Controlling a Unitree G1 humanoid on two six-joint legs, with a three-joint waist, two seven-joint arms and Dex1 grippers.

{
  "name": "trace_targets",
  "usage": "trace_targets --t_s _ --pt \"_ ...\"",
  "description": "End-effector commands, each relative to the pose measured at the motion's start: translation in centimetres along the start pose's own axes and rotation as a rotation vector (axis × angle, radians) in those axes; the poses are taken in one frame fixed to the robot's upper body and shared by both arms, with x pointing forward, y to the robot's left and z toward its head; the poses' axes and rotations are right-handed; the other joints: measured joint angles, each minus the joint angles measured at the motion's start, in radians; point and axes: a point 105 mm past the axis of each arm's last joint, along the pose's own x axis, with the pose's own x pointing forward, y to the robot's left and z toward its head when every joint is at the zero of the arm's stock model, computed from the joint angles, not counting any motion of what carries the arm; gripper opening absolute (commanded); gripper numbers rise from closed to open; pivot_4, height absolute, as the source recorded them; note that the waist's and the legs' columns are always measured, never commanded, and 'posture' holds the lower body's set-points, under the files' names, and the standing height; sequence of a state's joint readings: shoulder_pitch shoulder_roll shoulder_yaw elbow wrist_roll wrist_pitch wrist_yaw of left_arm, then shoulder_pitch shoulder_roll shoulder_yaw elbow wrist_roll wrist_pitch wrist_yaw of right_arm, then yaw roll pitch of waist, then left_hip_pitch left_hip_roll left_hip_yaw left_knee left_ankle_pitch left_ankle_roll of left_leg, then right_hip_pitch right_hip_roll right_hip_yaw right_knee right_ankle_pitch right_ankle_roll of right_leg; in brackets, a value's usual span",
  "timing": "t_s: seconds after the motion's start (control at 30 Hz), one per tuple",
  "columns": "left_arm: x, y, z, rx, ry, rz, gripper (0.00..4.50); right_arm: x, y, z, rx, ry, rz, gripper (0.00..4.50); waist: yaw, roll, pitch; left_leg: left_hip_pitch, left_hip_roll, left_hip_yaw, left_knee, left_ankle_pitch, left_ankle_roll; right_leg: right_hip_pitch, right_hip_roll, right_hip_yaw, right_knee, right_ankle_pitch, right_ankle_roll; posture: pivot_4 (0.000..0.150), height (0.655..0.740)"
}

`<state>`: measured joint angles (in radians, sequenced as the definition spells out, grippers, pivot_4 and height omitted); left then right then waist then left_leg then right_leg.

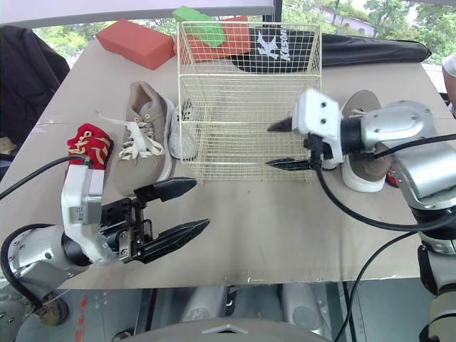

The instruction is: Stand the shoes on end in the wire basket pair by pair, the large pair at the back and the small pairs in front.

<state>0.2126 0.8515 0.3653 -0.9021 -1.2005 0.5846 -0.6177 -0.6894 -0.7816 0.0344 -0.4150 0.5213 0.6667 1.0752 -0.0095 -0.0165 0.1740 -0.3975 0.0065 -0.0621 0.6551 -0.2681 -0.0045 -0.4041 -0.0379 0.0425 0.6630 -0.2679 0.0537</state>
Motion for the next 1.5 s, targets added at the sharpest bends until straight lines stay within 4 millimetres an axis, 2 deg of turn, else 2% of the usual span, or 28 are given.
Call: trace_targets --t_s 0.03,0.2,0.37,0.57,0.67,0.83,0.9,1.0,1.13,1.27,1.4,1.43,1.5 --pt "0.7 -0.4 0.8 -0.027 -0.044 -0.092 4.5 -4.3 -0.4 3.9 0.075 -0.202 -0.213 4.44 0.005 0.0 0.0 -0.001 0.0 0.0 0.001 0.0 0.0 0.001 0.0 -0.002 0.0 0.0 0.0 0.15 0.74" --pt "1.2 0.0 1.3 -0.034 -0.056 -0.141 4.5 -7.1 -0.2 2.2 0.134 -0.095 -0.48 4.44 0.002 0.0 0.0 0.0 -0.001 0.001 0.001 0.0 0.0 0.001 0.0 -0.001 0.001 0.0 0.0 0.15 0.74" --pt "2.4 0.5 1.1 -0.039 -0.063 -0.223 4.5 -11.3 0.4 -4.8 0.279 0.201 -0.942 4.44 -0.001 0.0 -0.001 0.001 -0.002 0.002 0.002 0.0 0.0 0.002 0.002 -0.001 0.002 0.0 0.0 0.15 0.74" --pt "2.8 1.2 1.1 -0.024 -0.064 -0.251 4.5 -12.3 1.2 -10.7 0.427 0.398 -1.136 4.44 -0.011 0.001 -0.002 0.003 -0.002 0.005 0.005 0.0 0.0 0.002 0.003 0.003 0.005 0.0 0.0 0.15 0.74" --pt "2.9 1.3 0.7 -0.015 -0.059 -0.251 4.5 -12.8 0.8 -12.9 0.494 0.413 -1.221 4.44 -0.009 0.001 -0.002 0.003 -0.002 0.005 0.008 0.0 0.0 0.002 0.004 0.003 0.008 0.0 0.0 0.15 0.74" --pt "2.9 1.2 0.6 -0.009 -0.067 -0.237 4.5 -12.4 0.2 -17.1 0.651 0.404 -1.251 4.44 -0.008 0.001 -0.002 0.002 -0.002 0.006 0.011 0.0 0.0 0.002 0.004 0.004 0.01 0.0 0.0 0.15 0.74" --pt "2.8 1.4 0.6 -0.001 -0.069 -0.225 4.5 -12.3 -0.2 -17.6 0.634 0.414 -1.243 3.9 -0.009 0.001 -0.002 0.002 -0.002 0.006 0.012 0.0 0.0 0.002 0.004 0.004 0.011 0.0 0.0 0.15 0.74" --pt "2.7 1.5 0.6 0.006 -0.073 -0.206 4.5 -11.8 -1.0 -16.8 0.574 0.357 -1.231 2.85 -0.008 0.001 -0.002 0.003 -0.002 0.005 0.014 0.0 0.0 0.003 0.004 0.004 0.012 0.0 0.0 0.15 0.74" --pt "2.6 1.2 0.3 0.003 -0.074 -0.199 4.5 -10.9 -1.2 -16.4 0.54 0.34 -1.174 2.21 -0.011 0.001 -0.002 0.005 -0.002 0.006 0.014 0.0 0.0 0.003 0.004 0.006 0.014 0.0 0.0 0.15 0.74" --pt "2.5 1.3 0.3 0.007 -0.074 -0.189 4.5 -11.1 -1.5 -15.9 0.51 0.292 -1.2 1.62 -0.016 0.0 -0.003 0.007 -0.001 0.007 0.014 0.0 0.0 0.005 0.005 0.007 0.015 0.0 0.0 0.15 0.74" --pt "2.5 1.4 0.2 0.007 -0.075 -0.187 4.5 -11.7 -1.9 -14.5 0.48 0.217 -1.257 0.62 -0.026 0.0 -0.003 0.014 -0.001 0.008 0.013 0.0 0.001 0.01 0.005 0.009 0.015 0.0 0.0 0.15 0.74" --pt "2.5 1.4 0.2 0.008 -0.075 -0.186 4.5 -11.8 -1.9 -14.1 0.47 0.2 -1.266 0.19 -0.027 0.0 -0.003 0.014 -0.001 0.008 0.013 0.0 0.001 0.01 0.005 0.009 0.015 0.0 0.0 0.15 0.74" --pt "2.5 1.6 0.2 0.009 -0.079 -0.185 4.5 -12.2 -2.1 -12.8 0.437 0.142 -1.286 0.04 -0.027 0.0 -0.003 0.014 -0.001 0.009 0.013 0.0 0.001 0.01 0.005 0.009 0.015 0.0 0.0 0.15 0.74"
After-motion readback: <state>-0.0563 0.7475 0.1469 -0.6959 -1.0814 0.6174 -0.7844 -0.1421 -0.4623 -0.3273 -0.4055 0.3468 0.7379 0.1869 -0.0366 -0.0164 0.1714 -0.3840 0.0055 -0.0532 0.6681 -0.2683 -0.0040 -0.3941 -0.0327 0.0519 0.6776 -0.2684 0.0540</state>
